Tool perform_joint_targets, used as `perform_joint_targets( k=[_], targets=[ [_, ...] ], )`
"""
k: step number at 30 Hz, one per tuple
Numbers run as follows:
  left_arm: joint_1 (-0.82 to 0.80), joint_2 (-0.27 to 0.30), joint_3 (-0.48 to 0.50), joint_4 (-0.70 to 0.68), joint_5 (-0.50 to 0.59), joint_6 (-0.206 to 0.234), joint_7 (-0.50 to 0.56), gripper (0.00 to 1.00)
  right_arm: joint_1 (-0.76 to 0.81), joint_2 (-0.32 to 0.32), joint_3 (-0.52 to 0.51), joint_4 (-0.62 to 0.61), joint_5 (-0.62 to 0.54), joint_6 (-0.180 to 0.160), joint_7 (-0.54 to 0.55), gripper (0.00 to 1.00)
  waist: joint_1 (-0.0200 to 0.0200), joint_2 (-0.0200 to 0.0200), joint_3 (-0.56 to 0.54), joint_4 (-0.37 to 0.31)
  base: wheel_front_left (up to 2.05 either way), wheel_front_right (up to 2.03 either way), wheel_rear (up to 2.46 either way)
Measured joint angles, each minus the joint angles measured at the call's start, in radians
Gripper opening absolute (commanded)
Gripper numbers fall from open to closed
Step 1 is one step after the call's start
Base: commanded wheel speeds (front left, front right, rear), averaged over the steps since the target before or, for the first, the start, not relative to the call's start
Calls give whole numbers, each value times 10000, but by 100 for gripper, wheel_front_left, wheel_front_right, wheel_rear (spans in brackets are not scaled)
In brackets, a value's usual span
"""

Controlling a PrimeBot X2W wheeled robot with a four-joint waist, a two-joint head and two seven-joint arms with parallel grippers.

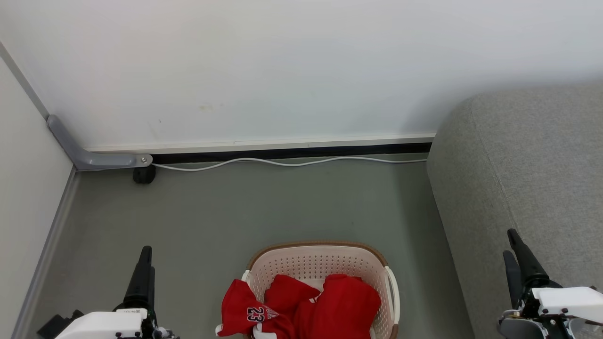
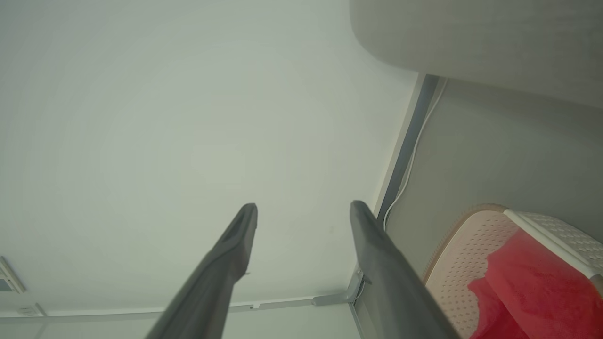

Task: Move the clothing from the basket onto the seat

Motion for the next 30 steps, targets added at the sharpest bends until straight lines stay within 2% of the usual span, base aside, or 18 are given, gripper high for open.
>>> perform_joint_targets(
  k=[12, 30],
  targets=[
    [-294, 4, 2, 65, 1699, -2, -318, 100, -504, -286, 307, 318, -894, 0, -401, 100, 0, 0, 68, -26, 0, 0, 0],
    [-603, 132, -184, 105, 4520, -4, -834, 100, -1055, -575, 731, 784, -3296, 0, -842, 100, -2, 0, 96, -47, 0, 0, 0]
  ],
)
